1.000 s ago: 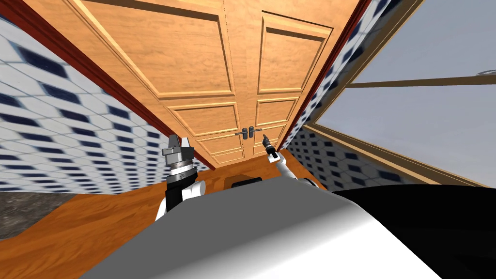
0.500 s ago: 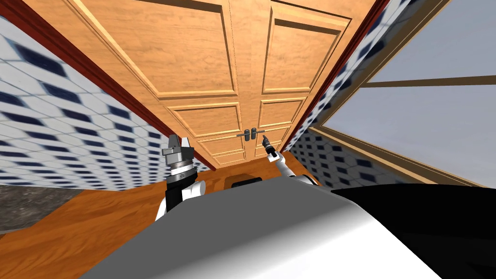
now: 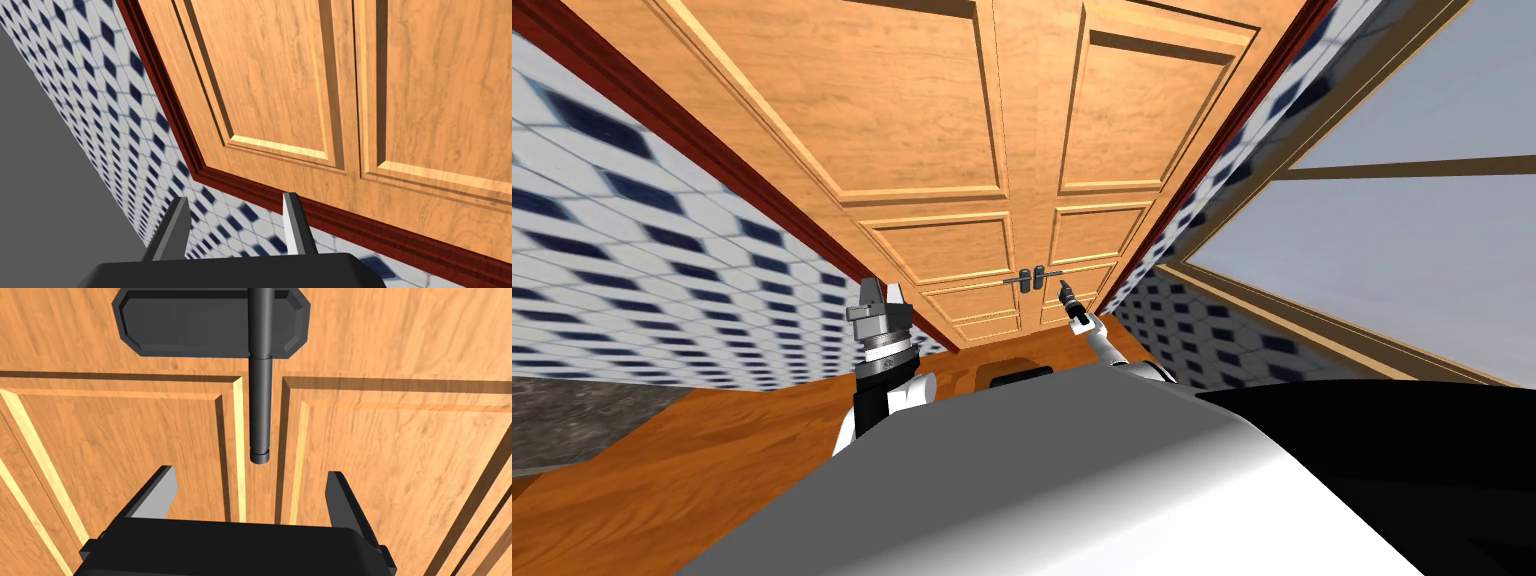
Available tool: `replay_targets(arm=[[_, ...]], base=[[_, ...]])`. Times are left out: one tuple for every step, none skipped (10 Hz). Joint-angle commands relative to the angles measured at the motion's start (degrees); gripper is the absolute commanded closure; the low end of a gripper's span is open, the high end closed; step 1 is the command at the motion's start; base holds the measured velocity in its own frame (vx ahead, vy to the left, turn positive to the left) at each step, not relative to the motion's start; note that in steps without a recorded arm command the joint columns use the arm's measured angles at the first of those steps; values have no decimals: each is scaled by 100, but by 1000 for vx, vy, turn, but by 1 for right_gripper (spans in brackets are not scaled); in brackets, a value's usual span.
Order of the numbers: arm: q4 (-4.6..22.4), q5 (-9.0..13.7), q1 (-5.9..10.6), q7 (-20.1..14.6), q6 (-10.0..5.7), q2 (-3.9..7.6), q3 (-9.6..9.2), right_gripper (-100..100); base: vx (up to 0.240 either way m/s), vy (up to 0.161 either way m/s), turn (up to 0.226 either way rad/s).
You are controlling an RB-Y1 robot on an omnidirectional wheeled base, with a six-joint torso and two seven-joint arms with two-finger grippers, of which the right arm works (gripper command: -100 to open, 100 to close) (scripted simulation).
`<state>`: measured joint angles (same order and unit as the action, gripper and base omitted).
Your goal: Pull the door open
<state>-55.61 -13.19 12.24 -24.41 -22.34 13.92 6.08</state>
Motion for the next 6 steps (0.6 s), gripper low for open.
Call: replay_targets(arm=[[184,45,16,-20,-103,116,97,-100],[252,87,-20,-66,-141,243,167,-100],[323,132,-55,-115,-183,372,237,-100],[393,177,-87,-166,-228,499,304,-100],[493,239,-127,-240,-297,672,389,-100],[550,275,-143,-286,-343,766,430,-100]], base=[[30,24,40],[58,38,60],[90,47,89],[109,39,105],[151,41,147],[192,15,122]])
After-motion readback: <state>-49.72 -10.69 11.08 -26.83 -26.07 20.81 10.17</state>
